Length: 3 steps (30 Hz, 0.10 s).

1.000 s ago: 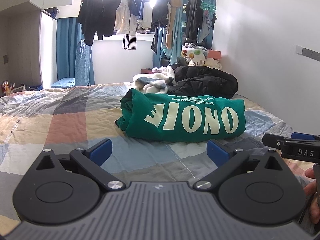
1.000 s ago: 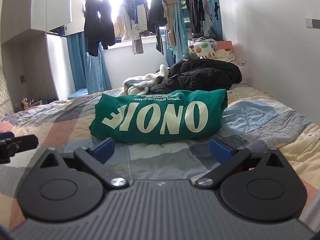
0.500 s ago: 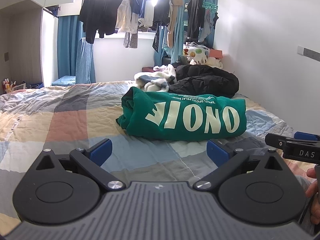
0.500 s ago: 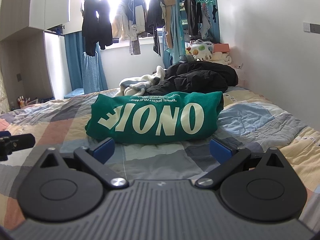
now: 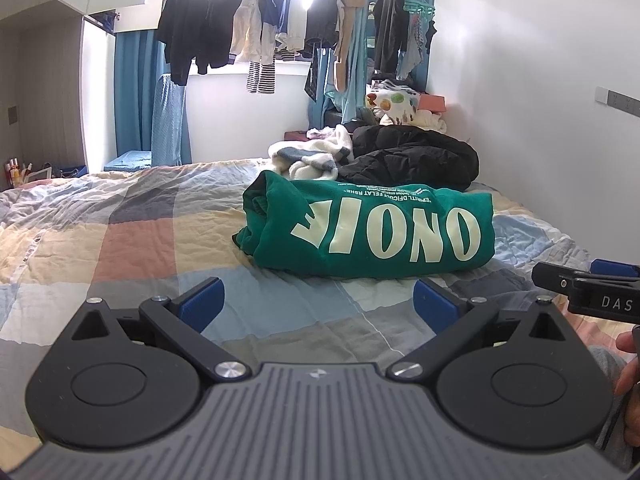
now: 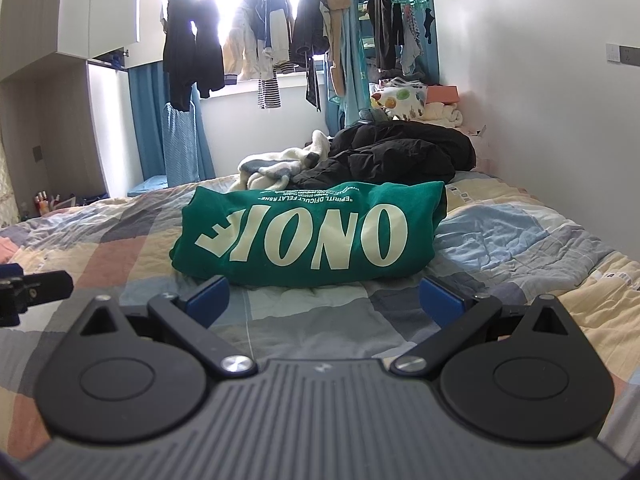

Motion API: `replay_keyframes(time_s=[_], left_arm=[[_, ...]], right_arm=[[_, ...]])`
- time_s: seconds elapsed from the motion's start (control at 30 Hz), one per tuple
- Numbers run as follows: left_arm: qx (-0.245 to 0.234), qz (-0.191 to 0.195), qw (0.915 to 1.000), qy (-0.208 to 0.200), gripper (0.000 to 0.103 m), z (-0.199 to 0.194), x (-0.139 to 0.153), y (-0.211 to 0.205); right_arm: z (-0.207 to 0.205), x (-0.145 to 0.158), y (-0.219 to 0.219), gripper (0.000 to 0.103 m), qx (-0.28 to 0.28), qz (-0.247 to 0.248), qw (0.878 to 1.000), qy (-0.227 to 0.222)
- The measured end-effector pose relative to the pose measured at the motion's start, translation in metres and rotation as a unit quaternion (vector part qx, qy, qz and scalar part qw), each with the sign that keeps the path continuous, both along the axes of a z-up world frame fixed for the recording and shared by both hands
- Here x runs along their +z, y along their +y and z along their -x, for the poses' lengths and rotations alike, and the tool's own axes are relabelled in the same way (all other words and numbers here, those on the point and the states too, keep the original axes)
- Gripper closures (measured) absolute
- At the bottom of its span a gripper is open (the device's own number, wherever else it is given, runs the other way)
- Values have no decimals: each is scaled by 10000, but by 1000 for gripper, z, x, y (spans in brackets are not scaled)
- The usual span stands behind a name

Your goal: Fold large clothes

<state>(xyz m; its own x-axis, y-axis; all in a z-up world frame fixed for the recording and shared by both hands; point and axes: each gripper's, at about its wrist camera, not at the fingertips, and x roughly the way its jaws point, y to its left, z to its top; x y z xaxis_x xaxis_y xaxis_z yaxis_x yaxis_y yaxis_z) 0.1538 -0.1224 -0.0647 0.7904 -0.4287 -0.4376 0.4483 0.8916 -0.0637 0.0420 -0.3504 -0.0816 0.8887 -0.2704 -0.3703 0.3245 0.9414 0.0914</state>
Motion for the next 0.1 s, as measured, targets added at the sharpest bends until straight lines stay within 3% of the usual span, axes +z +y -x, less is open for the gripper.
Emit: replay_keyframes(time_s=[0.1], left_arm=[[-9,0,10000,-11,1,0,0,0]], right_arm=[[0,0,0,0,3,5,10000,3]])
